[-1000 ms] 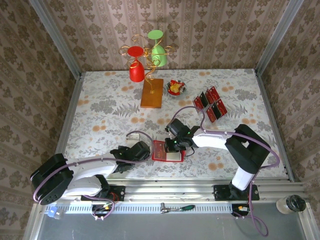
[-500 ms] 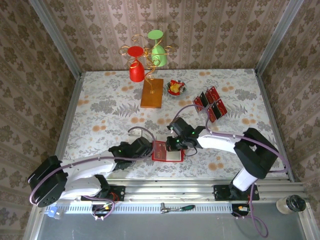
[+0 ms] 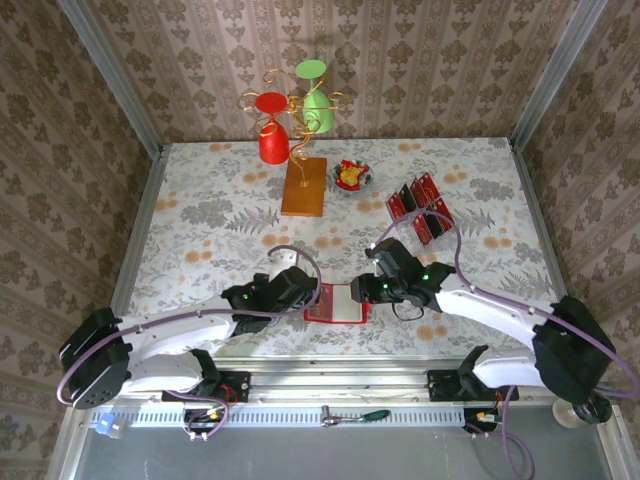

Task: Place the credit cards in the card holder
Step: Move the card holder to the bottom-center of the table.

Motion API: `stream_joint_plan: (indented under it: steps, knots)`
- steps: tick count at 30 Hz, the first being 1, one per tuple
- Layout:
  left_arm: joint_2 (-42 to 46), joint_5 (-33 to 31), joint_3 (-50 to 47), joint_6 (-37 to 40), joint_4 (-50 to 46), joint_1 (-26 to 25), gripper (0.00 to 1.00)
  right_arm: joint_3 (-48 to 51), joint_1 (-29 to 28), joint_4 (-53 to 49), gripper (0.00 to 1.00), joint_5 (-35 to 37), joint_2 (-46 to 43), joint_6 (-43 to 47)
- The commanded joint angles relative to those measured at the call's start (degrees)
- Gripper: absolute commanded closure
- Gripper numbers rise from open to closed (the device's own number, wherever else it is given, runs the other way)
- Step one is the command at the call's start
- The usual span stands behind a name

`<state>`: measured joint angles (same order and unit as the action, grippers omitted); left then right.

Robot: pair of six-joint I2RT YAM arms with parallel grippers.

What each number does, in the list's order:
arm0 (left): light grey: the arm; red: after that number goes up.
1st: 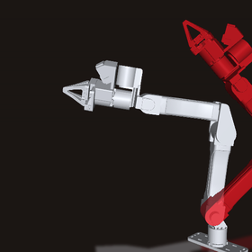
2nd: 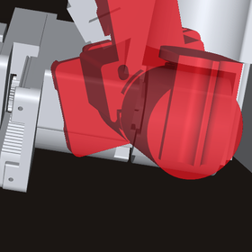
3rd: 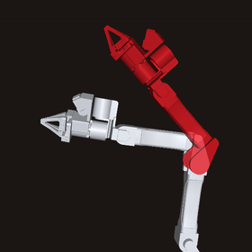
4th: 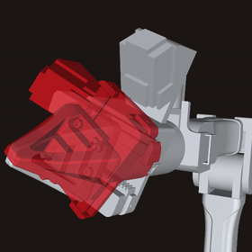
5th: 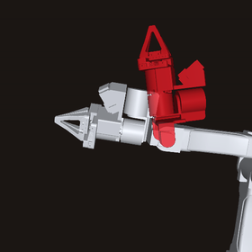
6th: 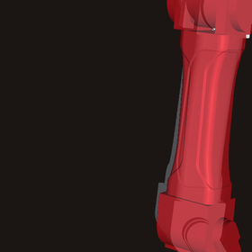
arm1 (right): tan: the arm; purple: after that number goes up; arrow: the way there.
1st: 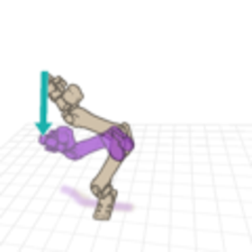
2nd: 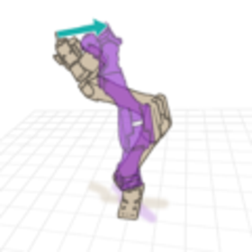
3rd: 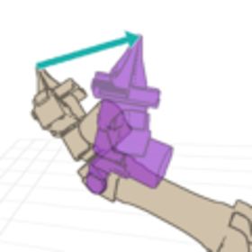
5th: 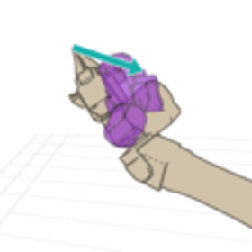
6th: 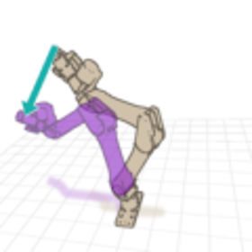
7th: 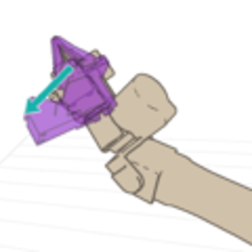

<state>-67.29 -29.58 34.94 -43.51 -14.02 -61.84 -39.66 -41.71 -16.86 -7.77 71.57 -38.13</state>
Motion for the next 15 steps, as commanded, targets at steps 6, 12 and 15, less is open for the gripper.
stream_joint_plan:
  steps: [6, 12, 15]
  knots:
    - [-1.99, 0.23, 0.36, 0.44, 0.75, -0.39, 0.0, 2.67, -0.03, -2.86, 0.49, 4.34, 1.03, -1.64]
    - [-2.32, 0.16, 0.04, 0.38, 1.44, -0.38, 0.0, 2.09, -0.03, 0.39, 0.56, 3.82, 6.48, -2.34]
    - [-2.06, 0.05, -0.2, 0.28, 1.53, -0.38, 0.0, 1.68, -0.03, 1.86, 0.63, 3.46, 7.79, -2.82]
